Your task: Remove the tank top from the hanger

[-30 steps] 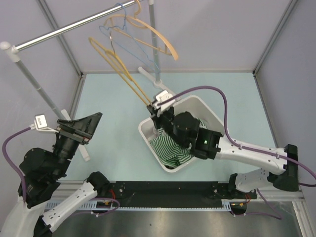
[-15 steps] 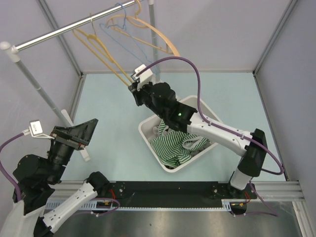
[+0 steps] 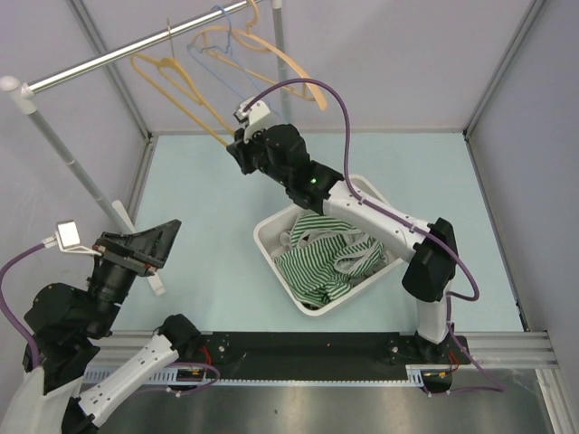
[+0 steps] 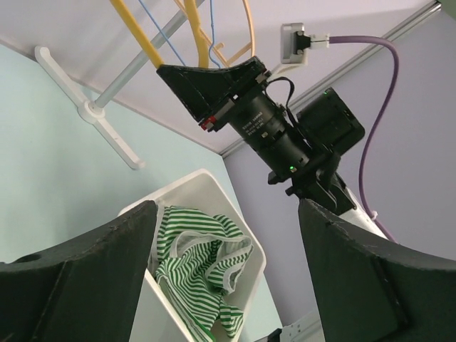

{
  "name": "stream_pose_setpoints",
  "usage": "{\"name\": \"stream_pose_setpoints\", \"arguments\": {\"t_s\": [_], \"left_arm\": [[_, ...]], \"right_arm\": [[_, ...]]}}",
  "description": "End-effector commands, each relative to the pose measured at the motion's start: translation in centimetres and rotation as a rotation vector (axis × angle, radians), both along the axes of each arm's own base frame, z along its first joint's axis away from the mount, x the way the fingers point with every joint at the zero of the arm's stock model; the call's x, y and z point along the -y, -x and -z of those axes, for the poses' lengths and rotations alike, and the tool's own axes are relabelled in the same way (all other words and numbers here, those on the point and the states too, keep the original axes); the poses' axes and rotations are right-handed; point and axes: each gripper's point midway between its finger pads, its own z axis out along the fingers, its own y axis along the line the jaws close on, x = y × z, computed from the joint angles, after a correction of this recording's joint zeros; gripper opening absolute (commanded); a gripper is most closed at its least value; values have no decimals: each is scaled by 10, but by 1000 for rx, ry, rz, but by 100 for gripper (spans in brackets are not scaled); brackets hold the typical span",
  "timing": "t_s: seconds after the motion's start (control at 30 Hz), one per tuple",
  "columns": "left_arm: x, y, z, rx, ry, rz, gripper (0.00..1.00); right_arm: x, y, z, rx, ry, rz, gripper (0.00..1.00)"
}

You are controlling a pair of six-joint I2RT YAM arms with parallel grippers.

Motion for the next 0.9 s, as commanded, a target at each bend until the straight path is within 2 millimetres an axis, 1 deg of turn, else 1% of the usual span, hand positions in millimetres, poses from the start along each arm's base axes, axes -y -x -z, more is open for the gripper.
{"name": "stream_pose_setpoints", "arguments": {"t_s": [0.0,0.03,0.3,0.4,0.53,0.57,0.6,0.63,0.67,0.7,0.73,0.77,0.8,0.87], "left_arm": [[3,0,1,5,-28,13,86],[4,0,2,2,-31,15,85],[11,-2,7,-16,-29,43,85],[13,-1,7,-17,-28,52,85],[18,-1,10,-25,-29,71,85],[19,-2,12,-32,-32,75,85],[21,-3,13,-37,-36,81,85],[24,-3,15,-42,-38,92,85],[26,-4,16,-49,-38,97,85],[28,-4,18,-53,-40,105,85],[30,-4,19,-56,-40,114,85],[32,-5,21,-62,-41,117,85],[34,-6,22,-67,-44,122,85],[39,-6,24,-73,-43,142,85]], "right_arm": [[2,-6,-23,-13,-62,-28,0],[3,-8,-19,-23,-52,-23,0],[25,-30,-7,-73,-38,19,0],[29,-33,-5,-84,-33,26,0],[31,-31,-4,-90,-31,27,1],[33,-30,-5,-91,-32,25,6],[33,-28,-5,-93,-32,22,17],[34,-27,-4,-99,-27,24,21],[34,-24,-7,-98,-30,20,23],[36,-23,-9,-97,-32,22,27],[38,-22,-9,-103,-27,31,30],[39,-18,-14,-99,-31,29,34],[39,-16,-16,-97,-30,32,41],[42,-11,-15,-106,-12,40,46]]}}
